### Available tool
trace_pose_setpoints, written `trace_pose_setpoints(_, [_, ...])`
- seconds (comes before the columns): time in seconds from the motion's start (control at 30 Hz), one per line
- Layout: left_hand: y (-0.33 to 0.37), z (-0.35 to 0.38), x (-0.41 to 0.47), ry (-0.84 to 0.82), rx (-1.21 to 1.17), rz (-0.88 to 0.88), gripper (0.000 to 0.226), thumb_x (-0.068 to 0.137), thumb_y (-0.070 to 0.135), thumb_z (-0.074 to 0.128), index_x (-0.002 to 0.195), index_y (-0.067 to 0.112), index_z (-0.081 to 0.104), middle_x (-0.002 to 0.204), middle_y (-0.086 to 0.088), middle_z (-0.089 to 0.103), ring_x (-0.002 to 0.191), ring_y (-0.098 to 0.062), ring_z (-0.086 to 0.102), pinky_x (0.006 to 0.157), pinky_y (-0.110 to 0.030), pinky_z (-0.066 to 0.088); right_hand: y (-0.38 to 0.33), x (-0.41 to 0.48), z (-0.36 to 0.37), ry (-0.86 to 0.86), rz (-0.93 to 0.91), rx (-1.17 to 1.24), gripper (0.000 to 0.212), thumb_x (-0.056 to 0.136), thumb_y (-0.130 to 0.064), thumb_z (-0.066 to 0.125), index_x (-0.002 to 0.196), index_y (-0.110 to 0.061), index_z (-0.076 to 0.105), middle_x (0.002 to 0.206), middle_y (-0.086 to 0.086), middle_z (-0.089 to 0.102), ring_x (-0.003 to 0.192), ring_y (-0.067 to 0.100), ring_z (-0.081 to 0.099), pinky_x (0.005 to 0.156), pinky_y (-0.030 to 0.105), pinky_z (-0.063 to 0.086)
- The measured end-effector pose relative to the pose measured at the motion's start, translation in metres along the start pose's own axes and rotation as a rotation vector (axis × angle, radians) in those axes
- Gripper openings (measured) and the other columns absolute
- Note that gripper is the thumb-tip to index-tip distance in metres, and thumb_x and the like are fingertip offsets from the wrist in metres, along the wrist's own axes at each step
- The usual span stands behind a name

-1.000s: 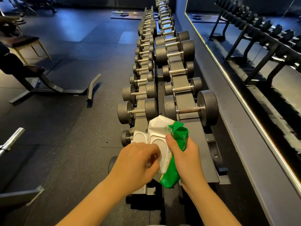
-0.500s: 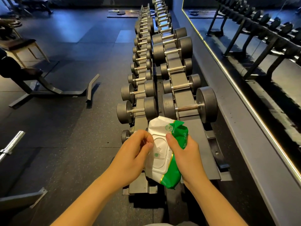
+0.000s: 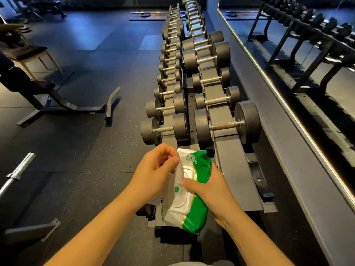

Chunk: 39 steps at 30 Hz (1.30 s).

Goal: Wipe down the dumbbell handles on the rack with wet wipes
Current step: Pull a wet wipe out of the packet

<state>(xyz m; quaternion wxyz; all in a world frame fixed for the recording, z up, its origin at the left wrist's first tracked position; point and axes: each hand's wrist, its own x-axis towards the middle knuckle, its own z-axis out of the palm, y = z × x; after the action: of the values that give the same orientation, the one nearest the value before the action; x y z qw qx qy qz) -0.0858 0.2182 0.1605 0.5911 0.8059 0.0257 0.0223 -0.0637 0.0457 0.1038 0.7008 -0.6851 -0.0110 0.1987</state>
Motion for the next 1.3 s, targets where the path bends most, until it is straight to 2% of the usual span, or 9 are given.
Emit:
trace_pose_setpoints(0.2, [-0.003,-0.004,-0.002,0.063,-0.31,-0.067,0.007,0.1,0.001,0.055,0.097,0.002,0.062,0.077,-0.007,0.061,0.066,-0.011,0.055,0.059,-0.021,0.046,-0.001,0.0,-0.002,0.066,-0.016,-0.127,0.065,0.069,-0.018,0.087,0.124,-0.034,0.055,0.115,-0.01,0.069,0.103,0.01,0.068,0.092,0.043,0.059])
trace_pose_setpoints(0.47, [-0.003,-0.008,0.0,-0.021,-0.207,-0.018,0.008,0.103,0.003,0.053,0.099,0.005,0.06,0.077,0.0,0.064,0.071,-0.011,0.06,0.061,-0.022,0.05,-0.002,0.001,0.002,-0.002,0.126,0.154,0.069,0.066,-0.036,0.094,0.127,-0.021,0.064,0.116,0.003,0.075,0.107,0.025,0.072,0.098,0.054,0.056])
trace_pose_setpoints(0.63, [-0.002,-0.007,0.002,0.045,-0.181,-0.023,0.009,0.103,0.002,0.054,0.098,0.004,0.061,0.074,-0.001,0.062,0.066,-0.011,0.058,0.058,-0.021,0.049,0.002,-0.002,0.005,-0.096,0.199,0.2,0.045,0.079,-0.002,0.082,0.12,-0.012,0.069,0.11,0.011,0.076,0.101,0.03,0.074,0.09,0.046,0.06])
trace_pose_setpoints(0.77, [-0.002,-0.008,0.001,0.19,-0.242,-0.026,0.009,0.103,0.0,0.053,0.099,0.002,0.061,0.071,-0.003,0.061,0.061,-0.01,0.056,0.056,-0.021,0.048,0.002,0.002,0.002,-0.091,0.181,0.195,0.057,0.074,0.002,0.086,0.125,-0.012,0.065,0.113,0.012,0.075,0.104,0.03,0.073,0.09,0.048,0.06])
trace_pose_setpoints(0.87, [-0.002,-0.008,-0.001,0.296,-0.263,-0.083,0.009,0.103,0.004,0.053,0.103,0.0,0.062,0.072,-0.004,0.067,0.062,-0.013,0.061,0.057,-0.021,0.054,-0.004,0.004,0.001,-0.024,0.095,0.163,0.077,0.065,-0.011,0.094,0.133,-0.018,0.058,0.12,0.006,0.073,0.109,0.026,0.071,0.095,0.051,0.058])
trace_pose_setpoints(0.93, [-0.001,-0.01,-0.003,0.315,-0.274,-0.14,0.007,0.101,0.007,0.059,0.107,0.004,0.062,0.084,-0.011,0.071,0.069,-0.021,0.069,0.06,-0.025,0.058,-0.008,0.001,0.001,0.075,0.006,0.07,0.076,0.07,-0.011,0.092,0.134,-0.025,0.054,0.123,-0.003,0.07,0.109,0.015,0.069,0.094,0.042,0.058])
trace_pose_setpoints(1.03, [0.001,-0.008,-0.011,0.306,-0.218,-0.285,0.027,0.093,0.028,0.073,0.108,0.009,0.061,0.09,-0.019,0.07,0.073,-0.032,0.072,0.061,-0.033,0.062,-0.011,-0.003,0.002,0.207,-0.117,-0.007,0.076,0.076,-0.01,0.088,0.138,-0.028,0.048,0.126,-0.01,0.065,0.113,0.007,0.065,0.098,0.035,0.054])
trace_pose_setpoints(1.17, [0.0,0.01,-0.016,0.182,0.027,-0.362,0.045,0.085,0.048,0.077,0.085,0.004,0.07,0.071,-0.01,0.071,0.058,-0.016,0.066,0.057,-0.029,0.058,-0.01,-0.006,0.006,0.268,-0.185,-0.063,0.083,0.079,-0.012,0.086,0.146,-0.03,0.04,0.131,-0.014,0.06,0.115,-0.001,0.06,0.094,0.016,0.053])
trace_pose_setpoints(1.3, [0.001,0.02,-0.013,0.217,0.025,-0.353,0.021,0.094,0.027,0.074,0.086,0.008,0.075,0.071,-0.004,0.075,0.064,-0.016,0.073,0.058,-0.026,0.061,-0.011,-0.009,0.008,0.286,-0.201,-0.079,0.086,0.08,-0.015,0.086,0.149,-0.032,0.036,0.134,-0.015,0.058,0.12,0.0,0.058,0.094,0.012,0.05])
